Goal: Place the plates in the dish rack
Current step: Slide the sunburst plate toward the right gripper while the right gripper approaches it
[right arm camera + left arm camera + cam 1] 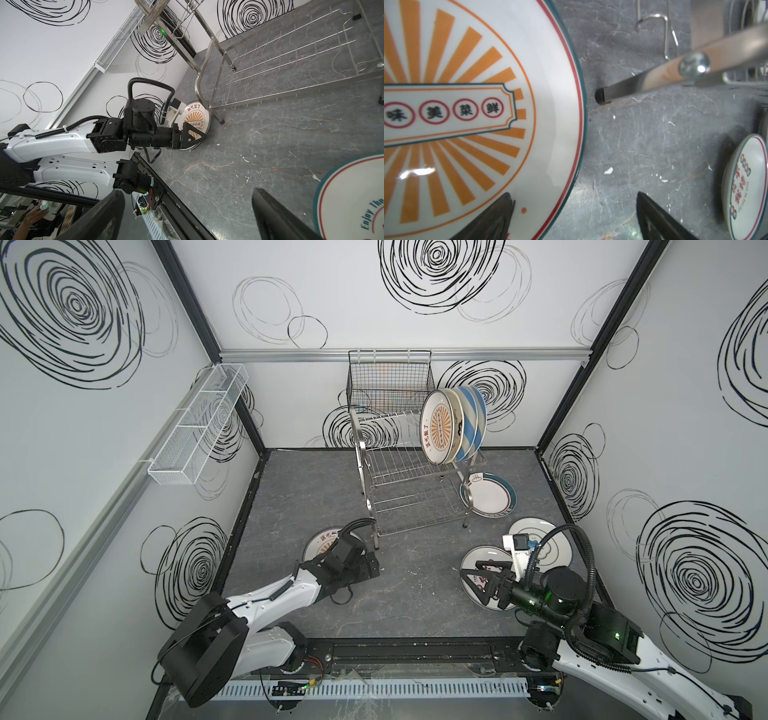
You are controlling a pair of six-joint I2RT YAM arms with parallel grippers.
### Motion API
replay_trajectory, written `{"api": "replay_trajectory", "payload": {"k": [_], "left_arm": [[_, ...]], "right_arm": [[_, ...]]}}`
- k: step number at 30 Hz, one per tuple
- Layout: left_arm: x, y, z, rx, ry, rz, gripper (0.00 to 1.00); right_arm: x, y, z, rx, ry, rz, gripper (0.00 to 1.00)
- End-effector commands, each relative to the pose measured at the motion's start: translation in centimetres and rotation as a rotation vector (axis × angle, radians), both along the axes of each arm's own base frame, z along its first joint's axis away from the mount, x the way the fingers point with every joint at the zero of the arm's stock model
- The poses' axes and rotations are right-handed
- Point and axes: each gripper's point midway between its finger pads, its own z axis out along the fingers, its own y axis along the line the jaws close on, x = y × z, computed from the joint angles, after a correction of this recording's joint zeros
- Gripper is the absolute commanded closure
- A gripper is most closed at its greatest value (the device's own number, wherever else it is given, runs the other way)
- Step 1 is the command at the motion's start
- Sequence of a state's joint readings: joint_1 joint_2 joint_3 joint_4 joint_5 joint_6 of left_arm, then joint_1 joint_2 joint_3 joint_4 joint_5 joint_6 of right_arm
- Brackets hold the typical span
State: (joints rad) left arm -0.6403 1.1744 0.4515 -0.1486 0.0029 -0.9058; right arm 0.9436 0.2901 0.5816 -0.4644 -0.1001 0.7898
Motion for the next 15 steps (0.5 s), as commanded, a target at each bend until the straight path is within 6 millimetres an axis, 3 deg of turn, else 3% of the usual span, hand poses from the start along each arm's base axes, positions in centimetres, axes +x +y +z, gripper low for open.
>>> {"api": "replay_trajectory", "payload": {"k": [1, 5, 11, 15], "left_arm": [[-2.3, 0.3, -1.2, -0.032, 0.05, 0.041, 0.04], [-3.7, -0.9, -0.8, -0.086, 0.027, -0.002, 0.04], [-6.5, -4.3, -0.3, -0.006, 0.033, -0.159, 0.04], [-6.5, -6.4, 1.0, 0.01, -0.008, -0.211, 0.04]], "right_arm": [[0.2, -0.3, 0.7, -0.002, 0.002, -0.025, 0.0], [0.7, 0.6, 0.2, -0.018, 0.012, -0.017, 0.0], [1.8, 2.0, -2.5, -0.15, 0.108, -0.023, 0.0], [2.3, 2.8, -2.9, -0.097, 0.099, -0.025, 0.0]]}}
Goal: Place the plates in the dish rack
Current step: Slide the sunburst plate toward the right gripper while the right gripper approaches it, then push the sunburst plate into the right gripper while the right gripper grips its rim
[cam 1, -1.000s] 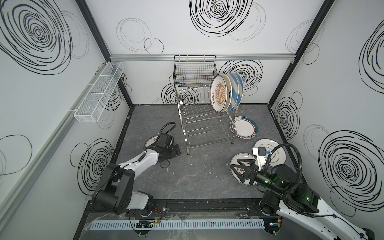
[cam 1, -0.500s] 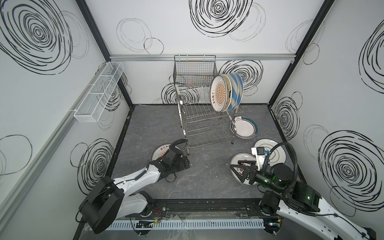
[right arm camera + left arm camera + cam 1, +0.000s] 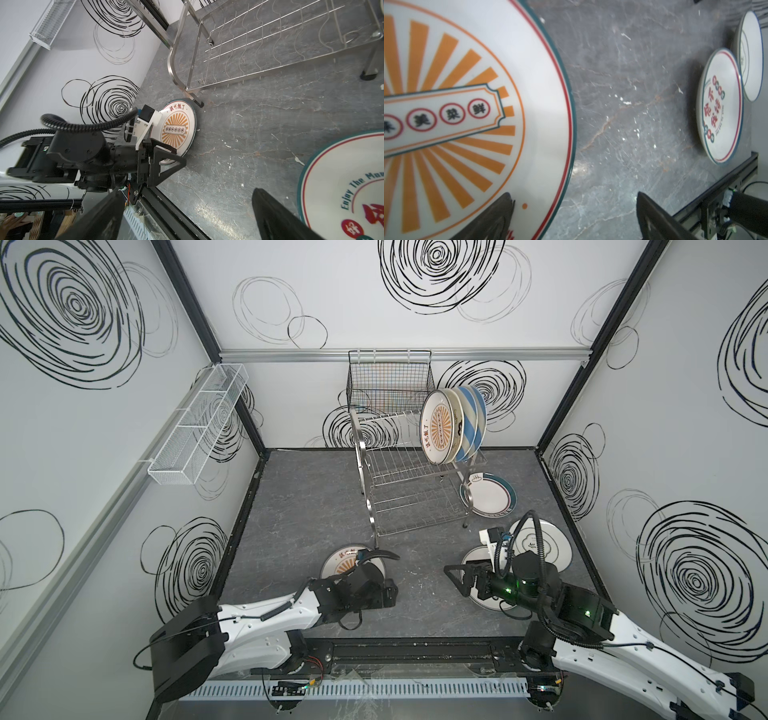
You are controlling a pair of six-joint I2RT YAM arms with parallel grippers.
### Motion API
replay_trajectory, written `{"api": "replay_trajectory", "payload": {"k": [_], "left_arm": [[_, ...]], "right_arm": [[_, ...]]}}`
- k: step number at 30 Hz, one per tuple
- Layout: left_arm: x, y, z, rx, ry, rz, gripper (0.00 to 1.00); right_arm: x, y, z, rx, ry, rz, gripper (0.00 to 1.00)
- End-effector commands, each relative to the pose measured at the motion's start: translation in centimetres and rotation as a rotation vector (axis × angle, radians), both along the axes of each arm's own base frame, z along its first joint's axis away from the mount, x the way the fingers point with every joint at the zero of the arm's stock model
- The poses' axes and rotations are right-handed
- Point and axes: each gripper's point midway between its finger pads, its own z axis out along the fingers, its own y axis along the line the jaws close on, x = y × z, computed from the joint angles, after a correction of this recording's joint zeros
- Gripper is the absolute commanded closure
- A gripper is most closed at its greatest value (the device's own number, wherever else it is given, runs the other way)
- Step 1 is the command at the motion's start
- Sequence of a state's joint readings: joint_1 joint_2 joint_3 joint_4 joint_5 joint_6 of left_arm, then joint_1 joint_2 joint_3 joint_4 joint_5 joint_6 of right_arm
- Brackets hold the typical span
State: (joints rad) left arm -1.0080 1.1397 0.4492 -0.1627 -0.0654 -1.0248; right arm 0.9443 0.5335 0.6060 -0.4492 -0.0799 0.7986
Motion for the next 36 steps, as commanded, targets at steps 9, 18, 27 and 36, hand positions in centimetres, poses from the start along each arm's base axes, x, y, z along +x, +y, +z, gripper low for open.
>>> {"api": "replay_trajectory", "payload": {"k": [9, 18, 27, 36], "left_arm": [[5.6, 5.1, 9.1, 0.134, -0.219, 0.139, 0.04], [8.7, 16.8, 5.7, 0.192, -0.223, 0.497, 0.04], [7.9, 16.6, 1.1, 0.074, -0.123, 0.492, 0.04], [7.9, 15.6, 1.0, 0.032, -0.122, 0.452, 0.04]], "right_arm": [[0.2, 3.4, -1.5, 0.148, 0.016, 0.035, 0.0], [0.4, 8.1, -4.6, 0.201, 0.043, 0.056, 0.11], [0.0, 12.4, -8.3, 0.131, 0.138, 0.165, 0.12], [0.8, 15.1, -9.7, 0.162, 0.172, 0.18, 0.2]]}}
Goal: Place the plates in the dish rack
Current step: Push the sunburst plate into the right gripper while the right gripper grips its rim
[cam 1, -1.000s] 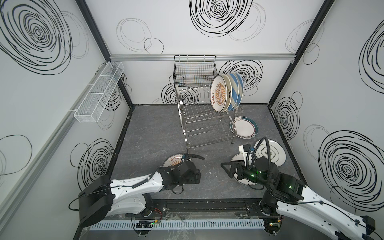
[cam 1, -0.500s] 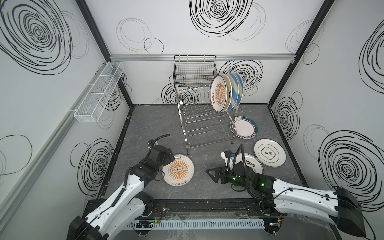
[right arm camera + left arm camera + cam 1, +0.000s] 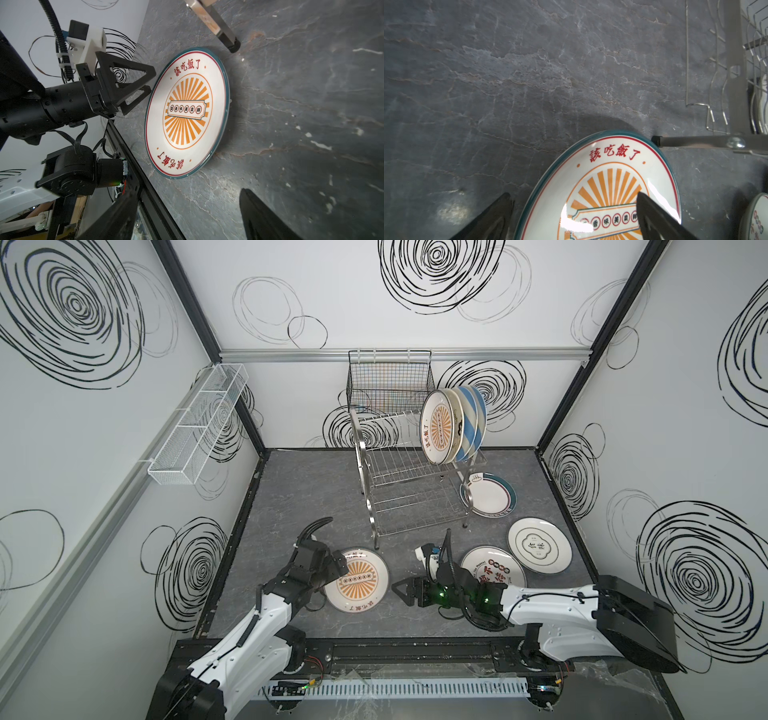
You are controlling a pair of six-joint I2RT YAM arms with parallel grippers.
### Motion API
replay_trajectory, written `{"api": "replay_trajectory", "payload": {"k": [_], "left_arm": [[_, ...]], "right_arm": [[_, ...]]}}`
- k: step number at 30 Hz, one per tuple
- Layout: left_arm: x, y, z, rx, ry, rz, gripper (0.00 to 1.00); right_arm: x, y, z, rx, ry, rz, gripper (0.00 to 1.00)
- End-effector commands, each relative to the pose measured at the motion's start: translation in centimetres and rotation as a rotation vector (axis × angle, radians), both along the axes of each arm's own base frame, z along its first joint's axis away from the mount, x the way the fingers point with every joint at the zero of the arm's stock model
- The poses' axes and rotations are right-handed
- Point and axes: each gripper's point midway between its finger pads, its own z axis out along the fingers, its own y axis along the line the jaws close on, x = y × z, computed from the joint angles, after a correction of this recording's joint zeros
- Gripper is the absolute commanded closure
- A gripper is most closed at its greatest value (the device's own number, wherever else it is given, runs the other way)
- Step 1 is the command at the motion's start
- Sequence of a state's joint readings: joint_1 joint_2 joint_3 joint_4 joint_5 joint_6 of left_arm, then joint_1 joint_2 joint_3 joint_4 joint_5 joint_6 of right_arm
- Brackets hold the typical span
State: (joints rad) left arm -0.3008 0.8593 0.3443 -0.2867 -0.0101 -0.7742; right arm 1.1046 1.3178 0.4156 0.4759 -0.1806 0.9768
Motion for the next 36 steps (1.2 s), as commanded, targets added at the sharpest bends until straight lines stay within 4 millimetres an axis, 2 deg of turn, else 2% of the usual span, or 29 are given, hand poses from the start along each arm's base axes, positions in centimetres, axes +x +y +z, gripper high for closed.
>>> {"api": "replay_trajectory", "payload": {"k": [1, 6, 19, 25, 36], "left_arm": [[0.3, -0.6, 0.1, -0.026, -0.025, -0.028, 0.04], [0.3, -0.9, 0.0, -0.036, -0.025, -0.04, 0.04], [0.5, -1.3, -0.3, -0.037, -0.017, -0.066, 0.04], [0.5, -1.6, -0.3, -0.047, -0.024, -0.077, 0.04], [0.2, -2.1, -0.7, -0.049, -0.019, -0.101, 0.04]], "right_arm": [[0.8, 2.1, 2.2, 0.096, -0.019, 0.001, 0.21], [1.4, 3.2, 0.5, 0.068, 0.008, 0.004, 0.25], [4.0, 4.2, -2.3, 0.018, 0.015, -0.032, 0.33], [4.5, 4.8, -3.8, -0.003, 0.032, -0.023, 0.37], [4.9, 5.0, -5.1, -0.009, 0.046, -0.043, 0.46]]}}
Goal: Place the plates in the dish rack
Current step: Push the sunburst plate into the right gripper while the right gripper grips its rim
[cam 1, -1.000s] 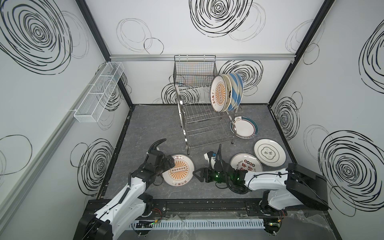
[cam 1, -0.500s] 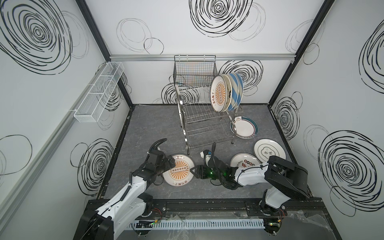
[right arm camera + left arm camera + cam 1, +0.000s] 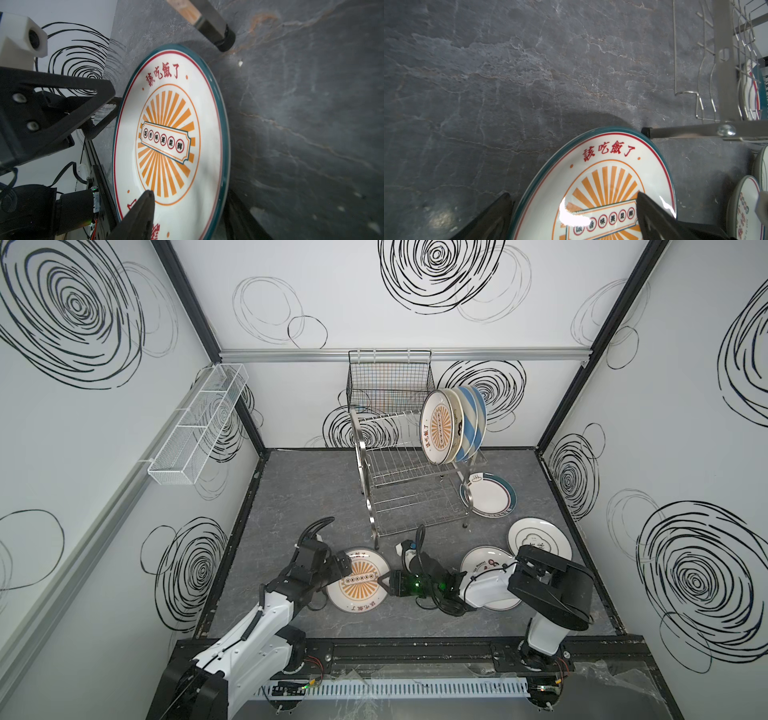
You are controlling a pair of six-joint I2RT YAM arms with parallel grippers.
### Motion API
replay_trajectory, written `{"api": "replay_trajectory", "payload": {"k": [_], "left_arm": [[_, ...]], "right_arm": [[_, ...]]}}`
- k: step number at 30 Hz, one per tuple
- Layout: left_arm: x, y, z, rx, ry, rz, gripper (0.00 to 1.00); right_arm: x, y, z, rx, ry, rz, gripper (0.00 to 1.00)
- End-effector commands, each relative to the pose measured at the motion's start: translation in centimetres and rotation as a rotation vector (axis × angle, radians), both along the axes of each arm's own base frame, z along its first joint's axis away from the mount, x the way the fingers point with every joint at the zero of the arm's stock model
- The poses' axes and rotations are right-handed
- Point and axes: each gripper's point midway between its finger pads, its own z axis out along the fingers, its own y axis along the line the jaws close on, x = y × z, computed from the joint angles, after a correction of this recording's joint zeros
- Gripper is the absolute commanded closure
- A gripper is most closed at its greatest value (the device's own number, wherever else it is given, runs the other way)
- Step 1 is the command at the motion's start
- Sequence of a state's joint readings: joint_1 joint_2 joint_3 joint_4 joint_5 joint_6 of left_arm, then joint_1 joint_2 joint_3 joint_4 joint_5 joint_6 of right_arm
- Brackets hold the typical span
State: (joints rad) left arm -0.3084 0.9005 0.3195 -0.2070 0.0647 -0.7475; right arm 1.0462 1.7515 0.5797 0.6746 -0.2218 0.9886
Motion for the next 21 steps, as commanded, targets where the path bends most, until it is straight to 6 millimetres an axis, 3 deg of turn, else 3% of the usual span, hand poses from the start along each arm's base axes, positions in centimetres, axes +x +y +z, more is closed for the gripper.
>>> {"api": "replay_trajectory", "payload": {"k": [1, 5, 21], "left_arm": [[0.0, -0.6, -0.2, -0.009, -0.015, -0.028, 0.04], [-0.3, -0.9, -0.7, -0.008, -0.006, -0.041, 0.04], [-1.2, -1.9, -0.2, -0.01, -0.043, -0.078, 0.04]], "right_arm": [[0.8, 0.9, 0.5, 0.037, -0.013, -0.016, 0.47], [1.0, 1.0, 0.0, 0.037, 0.0, -0.023, 0.49], [1.1, 0.9, 0.6, 0.024, -0.012, -0.038, 0.78]]}}
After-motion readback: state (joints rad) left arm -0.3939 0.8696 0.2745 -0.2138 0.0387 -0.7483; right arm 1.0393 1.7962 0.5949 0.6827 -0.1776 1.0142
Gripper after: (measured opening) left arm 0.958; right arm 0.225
